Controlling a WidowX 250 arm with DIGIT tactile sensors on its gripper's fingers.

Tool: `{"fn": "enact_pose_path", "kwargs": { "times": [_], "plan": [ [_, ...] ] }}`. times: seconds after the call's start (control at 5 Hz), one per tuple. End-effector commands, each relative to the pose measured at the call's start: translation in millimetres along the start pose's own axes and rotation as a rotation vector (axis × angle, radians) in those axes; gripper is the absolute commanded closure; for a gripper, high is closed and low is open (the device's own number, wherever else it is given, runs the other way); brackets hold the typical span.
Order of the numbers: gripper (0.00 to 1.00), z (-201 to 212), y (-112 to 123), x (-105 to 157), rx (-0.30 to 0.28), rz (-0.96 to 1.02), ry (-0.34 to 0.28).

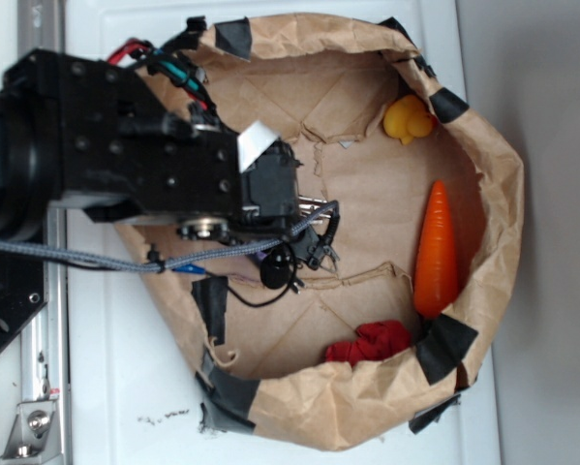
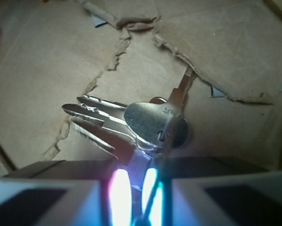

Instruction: Grab the silver keys.

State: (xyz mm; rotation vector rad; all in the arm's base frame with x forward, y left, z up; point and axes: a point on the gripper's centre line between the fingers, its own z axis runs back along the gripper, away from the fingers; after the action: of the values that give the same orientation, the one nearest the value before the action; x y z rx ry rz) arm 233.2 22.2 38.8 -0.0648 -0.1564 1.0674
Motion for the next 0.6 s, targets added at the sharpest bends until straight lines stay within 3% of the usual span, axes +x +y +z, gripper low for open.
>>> {"fn": "enact_pose_path", "kwargs": {
  "times": [0.0, 0.4],
  "plan": [
    [1.00, 15.4, 5.8, 14.2, -0.036, 0.024, -0.018],
    [1.00, 16.2, 1.3, 17.1, -0.029, 0.016, -0.018]
  ]
}}
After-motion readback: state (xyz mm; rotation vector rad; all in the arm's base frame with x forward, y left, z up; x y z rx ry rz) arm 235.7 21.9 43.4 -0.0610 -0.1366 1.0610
